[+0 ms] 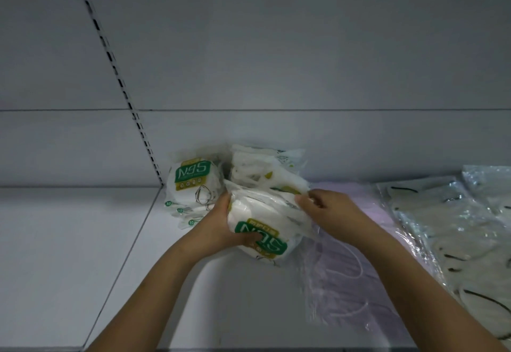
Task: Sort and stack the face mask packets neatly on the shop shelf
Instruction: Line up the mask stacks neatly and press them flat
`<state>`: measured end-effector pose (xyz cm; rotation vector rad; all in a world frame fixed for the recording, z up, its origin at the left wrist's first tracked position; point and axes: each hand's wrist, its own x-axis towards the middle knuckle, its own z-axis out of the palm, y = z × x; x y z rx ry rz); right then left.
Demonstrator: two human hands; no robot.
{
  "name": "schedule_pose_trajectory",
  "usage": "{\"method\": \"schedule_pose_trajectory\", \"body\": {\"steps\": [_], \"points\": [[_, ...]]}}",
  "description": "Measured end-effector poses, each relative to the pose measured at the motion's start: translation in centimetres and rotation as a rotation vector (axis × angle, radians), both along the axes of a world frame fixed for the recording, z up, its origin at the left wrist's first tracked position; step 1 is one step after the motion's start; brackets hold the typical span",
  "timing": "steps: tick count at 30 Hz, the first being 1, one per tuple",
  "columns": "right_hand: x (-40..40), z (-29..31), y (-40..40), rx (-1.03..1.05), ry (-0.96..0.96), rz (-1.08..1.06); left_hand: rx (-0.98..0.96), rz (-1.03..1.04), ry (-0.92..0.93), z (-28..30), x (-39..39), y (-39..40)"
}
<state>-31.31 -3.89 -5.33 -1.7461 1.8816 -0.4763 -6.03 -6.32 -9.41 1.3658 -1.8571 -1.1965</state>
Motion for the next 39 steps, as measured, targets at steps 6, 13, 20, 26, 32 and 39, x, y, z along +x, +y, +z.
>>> {"method": "schedule_pose_trajectory", "body": {"steps": [6, 13, 20, 26, 32, 39], "points": [[1.8, 1.4, -0.6, -0.146, -0.004, 0.091, 0.011, 0.044, 0.004, -1.2, 1.2, -0.2], [4.2, 0.1, -1.6, -0.394, 0.052, -0.066, -0.015, -0.098, -0.094, 1.2, 1.7, 1.3], [13.0, 2.6, 1.0, -0.724, 0.22, 0.297, -0.091, 0.104, -0.167, 2.3, 6.3, 1.6], [16.6, 2.7, -2.2, -0.536, 0.01, 0.315, -0.174, 0.636, 0.011, 0.4, 10.8, -2.0], [20.0, 3.4, -9.6, 0.045, 0.131, 0.177, 0.556, 0.62, 0.368, 2.3, 10.2, -7.5], [20.5, 1.2, -11.1, 0.193, 0.076, 0.118, 0.753, 0.432, 0.414, 2.0, 9.9, -10.2]]}}
